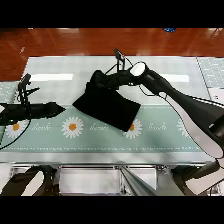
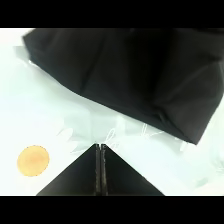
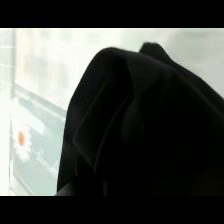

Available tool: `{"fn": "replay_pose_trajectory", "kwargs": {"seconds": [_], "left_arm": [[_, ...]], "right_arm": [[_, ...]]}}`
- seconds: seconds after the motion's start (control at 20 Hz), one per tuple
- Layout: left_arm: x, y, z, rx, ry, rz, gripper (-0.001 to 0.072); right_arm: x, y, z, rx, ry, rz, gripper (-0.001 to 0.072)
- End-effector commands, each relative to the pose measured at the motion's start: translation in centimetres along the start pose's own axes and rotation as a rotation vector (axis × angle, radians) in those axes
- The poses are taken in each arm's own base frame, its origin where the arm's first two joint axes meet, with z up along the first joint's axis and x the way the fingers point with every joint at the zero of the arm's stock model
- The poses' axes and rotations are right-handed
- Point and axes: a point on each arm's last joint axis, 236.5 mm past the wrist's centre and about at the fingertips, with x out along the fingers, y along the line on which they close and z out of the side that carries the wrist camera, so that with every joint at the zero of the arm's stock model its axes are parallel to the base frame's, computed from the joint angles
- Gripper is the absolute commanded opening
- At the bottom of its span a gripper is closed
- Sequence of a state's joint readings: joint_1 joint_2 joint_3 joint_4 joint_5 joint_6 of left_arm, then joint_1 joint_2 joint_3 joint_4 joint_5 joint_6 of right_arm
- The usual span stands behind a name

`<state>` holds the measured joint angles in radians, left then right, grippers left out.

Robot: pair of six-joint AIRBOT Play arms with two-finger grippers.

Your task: Fold the shirts.

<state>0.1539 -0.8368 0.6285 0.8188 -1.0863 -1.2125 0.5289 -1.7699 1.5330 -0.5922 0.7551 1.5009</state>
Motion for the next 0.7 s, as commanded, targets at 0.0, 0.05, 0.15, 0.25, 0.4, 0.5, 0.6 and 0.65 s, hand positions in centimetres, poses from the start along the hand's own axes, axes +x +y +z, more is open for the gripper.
{"fn": "replay_pose_trajectory", "kwargs": {"seconds": [0.0,0.05,0.15,0.25,0.4,0.5,0.6,0.65], "left_arm": [[0.0,0.4,-0.3,-0.007,0.0,0.007,0.0026],[0.0,0.4,-0.3,-0.007,0.0,0.007,0.0026],[0.0,0.4,-0.3,-0.007,0.0,0.007,0.0026],[0.0,0.4,-0.3,-0.007,0.0,0.007,0.0026],[0.0,0.4,-0.2,-0.007,-0.002,0.008,0.0026],[0.1,0.5,0.0,-0.009,-0.008,0.012,0.0026],[0.1,0.8,0.6,-0.011,-0.032,0.022,0.0026],[0.0,1.0,1.1,-0.011,-0.052,0.029,0.0026]], "right_arm": [[0.7,1.6,1.3,-0.009,-0.024,0.034,0.0024],[0.7,1.9,1.4,-0.013,-0.024,0.038,0.0024],[1.0,2.2,0.7,-0.017,-0.008,0.042,0.0024],[1.9,2.4,-0.5,-0.019,0.022,0.043,0.0025],[3.9,2.5,-3.4,-0.022,0.089,0.043,0.0398],[4.6,2.2,-5.8,-0.026,0.169,0.04,0.04],[3.4,1.6,-6.0,-0.003,0.22,0.039,0.0399],[1.7,1.3,-5.2,0.01,0.231,0.042,0.0398]]}}
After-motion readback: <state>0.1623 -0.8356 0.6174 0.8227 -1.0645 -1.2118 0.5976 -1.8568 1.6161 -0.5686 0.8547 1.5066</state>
